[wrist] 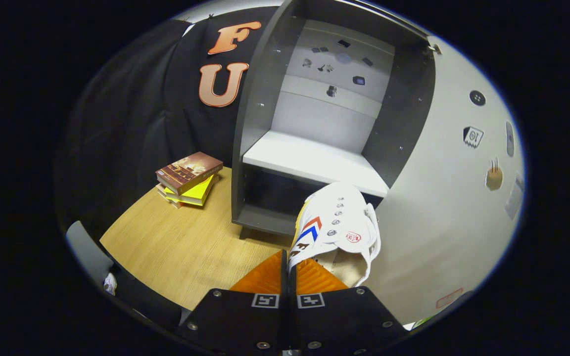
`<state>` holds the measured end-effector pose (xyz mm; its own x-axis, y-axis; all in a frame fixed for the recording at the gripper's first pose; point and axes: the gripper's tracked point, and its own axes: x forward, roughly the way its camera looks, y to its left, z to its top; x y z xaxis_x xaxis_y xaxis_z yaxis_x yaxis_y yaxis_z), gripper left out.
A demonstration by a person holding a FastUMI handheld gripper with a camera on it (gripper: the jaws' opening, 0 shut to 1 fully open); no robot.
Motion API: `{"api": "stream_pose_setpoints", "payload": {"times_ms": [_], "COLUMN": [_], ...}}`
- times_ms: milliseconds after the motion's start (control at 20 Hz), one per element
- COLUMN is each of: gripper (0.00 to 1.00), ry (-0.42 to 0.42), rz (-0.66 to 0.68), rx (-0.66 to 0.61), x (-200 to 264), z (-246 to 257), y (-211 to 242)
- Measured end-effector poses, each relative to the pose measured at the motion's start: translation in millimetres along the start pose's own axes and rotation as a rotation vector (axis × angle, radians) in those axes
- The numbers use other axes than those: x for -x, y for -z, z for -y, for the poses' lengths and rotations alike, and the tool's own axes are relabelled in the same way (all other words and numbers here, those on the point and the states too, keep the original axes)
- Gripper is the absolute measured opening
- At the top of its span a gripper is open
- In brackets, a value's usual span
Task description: Open the shoe cabinet door, grab the shoes and put them into the shoe cabinet, then close the shoe cabinet door.
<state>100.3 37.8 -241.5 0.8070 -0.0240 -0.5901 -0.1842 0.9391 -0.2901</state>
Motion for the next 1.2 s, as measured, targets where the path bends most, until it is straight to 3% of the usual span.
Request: {"api": "stream_pose_setpoints", "payload": {"times_ms": [250, 650, 1000, 1200], "gripper": [0.00, 0.00, 0.00, 0.00], "ry": [0.015, 0.022, 0.012, 0.002], "rz": [0.058, 0.061, 0.064, 0.045], "rx": [0.074, 0.181, 0.247, 0.212], "x": [-26, -109, -166, -198], "z": [10, 20, 31, 50], "y": [-52, -103, -134, -140]}}
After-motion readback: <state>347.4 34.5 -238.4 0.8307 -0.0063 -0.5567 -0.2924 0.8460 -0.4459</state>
